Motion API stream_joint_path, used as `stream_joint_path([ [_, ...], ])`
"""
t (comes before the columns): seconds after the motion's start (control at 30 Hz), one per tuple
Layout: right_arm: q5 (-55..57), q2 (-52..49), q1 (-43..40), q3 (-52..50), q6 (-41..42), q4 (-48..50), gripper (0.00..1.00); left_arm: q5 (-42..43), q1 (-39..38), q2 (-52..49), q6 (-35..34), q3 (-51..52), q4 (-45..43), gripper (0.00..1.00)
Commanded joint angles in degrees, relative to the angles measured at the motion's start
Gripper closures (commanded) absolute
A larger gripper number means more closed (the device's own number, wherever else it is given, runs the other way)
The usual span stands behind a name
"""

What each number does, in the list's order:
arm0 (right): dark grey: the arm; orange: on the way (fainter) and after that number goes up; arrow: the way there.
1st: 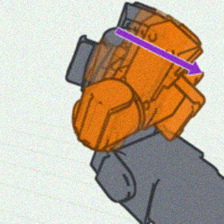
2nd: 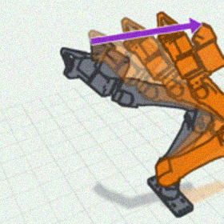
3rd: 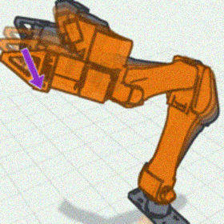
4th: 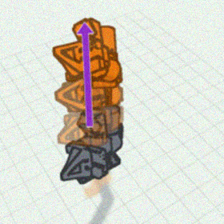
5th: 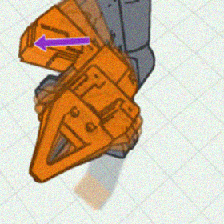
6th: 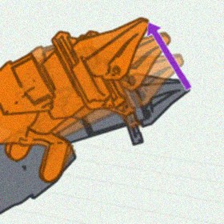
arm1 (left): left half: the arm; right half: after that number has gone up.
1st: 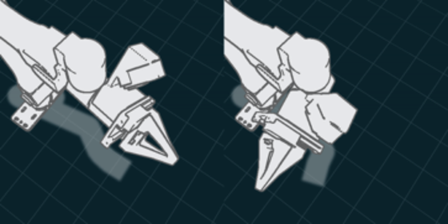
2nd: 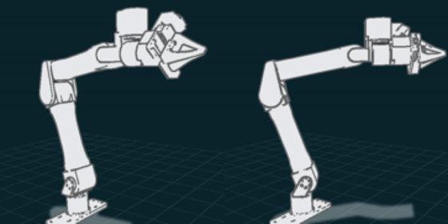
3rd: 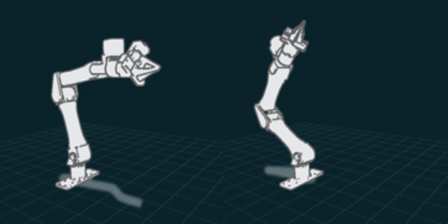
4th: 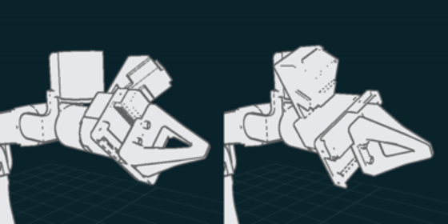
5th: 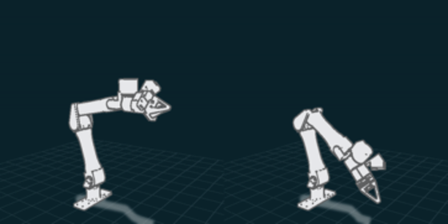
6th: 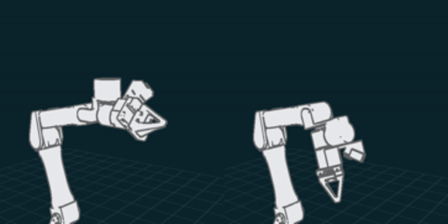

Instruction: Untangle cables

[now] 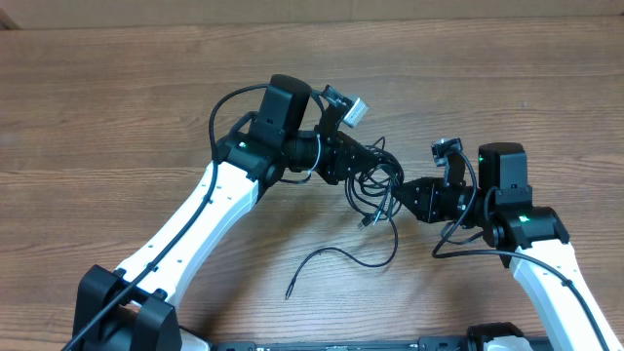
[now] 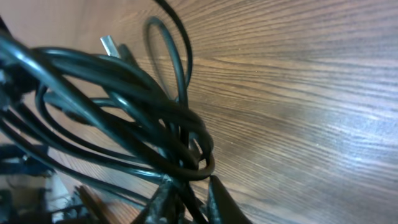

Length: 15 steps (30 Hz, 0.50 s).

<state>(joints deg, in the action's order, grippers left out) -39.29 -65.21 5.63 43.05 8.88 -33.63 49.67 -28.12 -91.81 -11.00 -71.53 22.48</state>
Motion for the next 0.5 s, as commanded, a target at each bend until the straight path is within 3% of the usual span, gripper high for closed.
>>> stream_joint_path([
  [0.0,-0.74,0.13,-0.11,-0.02,-0.46,0.17,0.96,2.84,-0.07,1.62,-0.81,-1.09,-0.46,0.96],
  [0.1,3.02,0.13,-0.11,-0.02,-0.42,-1.55,0.96,1.44,0.13,1.62,-0.81,-1.09,-0.44,0.96],
  [0.17,11.47,0.13,-0.11,-0.04,1.03,-4.57,0.96,0.68,0.28,1.62,-0.81,-1.09,-0.44,0.96],
  [0.3,34.34,-0.79,-0.11,-0.04,15.28,-12.33,0.96,-0.09,0.46,1.62,-0.81,-1.07,-0.24,0.96],
  [0.47,38.88,-2.93,-0.11,-0.04,20.09,-14.64,0.96,-2.25,0.46,1.62,-0.83,-1.07,0.02,0.96],
])
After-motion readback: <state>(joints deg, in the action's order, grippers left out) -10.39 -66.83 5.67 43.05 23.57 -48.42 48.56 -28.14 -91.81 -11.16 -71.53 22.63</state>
